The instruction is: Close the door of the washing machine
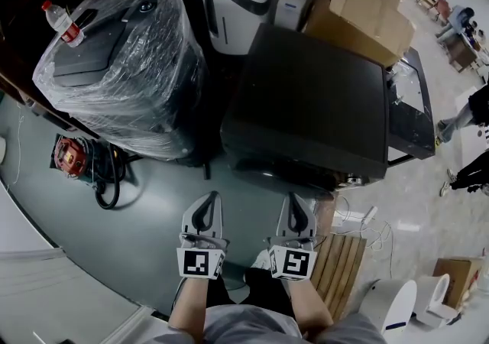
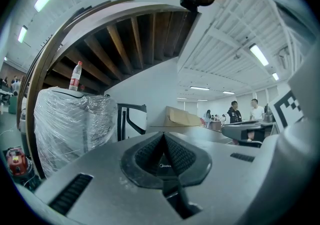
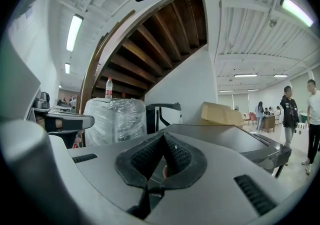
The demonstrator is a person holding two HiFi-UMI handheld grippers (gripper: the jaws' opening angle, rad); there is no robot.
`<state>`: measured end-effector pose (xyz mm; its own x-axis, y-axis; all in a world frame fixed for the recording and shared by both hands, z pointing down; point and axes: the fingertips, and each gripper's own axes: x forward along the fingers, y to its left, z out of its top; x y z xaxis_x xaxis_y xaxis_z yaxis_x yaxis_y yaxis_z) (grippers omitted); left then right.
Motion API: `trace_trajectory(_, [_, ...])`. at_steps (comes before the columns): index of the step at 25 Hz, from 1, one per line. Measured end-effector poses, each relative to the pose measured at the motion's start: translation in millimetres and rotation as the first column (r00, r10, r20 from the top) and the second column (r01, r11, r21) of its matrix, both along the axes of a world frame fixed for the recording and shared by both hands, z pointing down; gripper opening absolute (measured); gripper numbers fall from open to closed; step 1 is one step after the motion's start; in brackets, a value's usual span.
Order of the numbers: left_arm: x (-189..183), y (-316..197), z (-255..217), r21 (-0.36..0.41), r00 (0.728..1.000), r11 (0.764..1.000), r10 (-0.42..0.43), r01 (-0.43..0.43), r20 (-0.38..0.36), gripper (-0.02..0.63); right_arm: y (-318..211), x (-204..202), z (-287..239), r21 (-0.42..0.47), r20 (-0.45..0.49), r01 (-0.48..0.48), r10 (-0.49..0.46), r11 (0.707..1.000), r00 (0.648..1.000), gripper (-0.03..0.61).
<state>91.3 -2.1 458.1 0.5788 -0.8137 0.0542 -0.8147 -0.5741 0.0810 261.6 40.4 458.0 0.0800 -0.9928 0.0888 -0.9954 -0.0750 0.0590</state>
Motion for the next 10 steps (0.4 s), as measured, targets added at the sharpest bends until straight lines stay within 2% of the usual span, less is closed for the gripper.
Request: trace_trajectory(10, [1.1, 0.1, -0.4, 0.008, 1.000, 1.000, 0.004, -0.004, 0.000, 0.000, 1.4, 0.3, -1.9, 0.005, -0.011, 0.000, 0.000, 1.000, 1.000, -0.002])
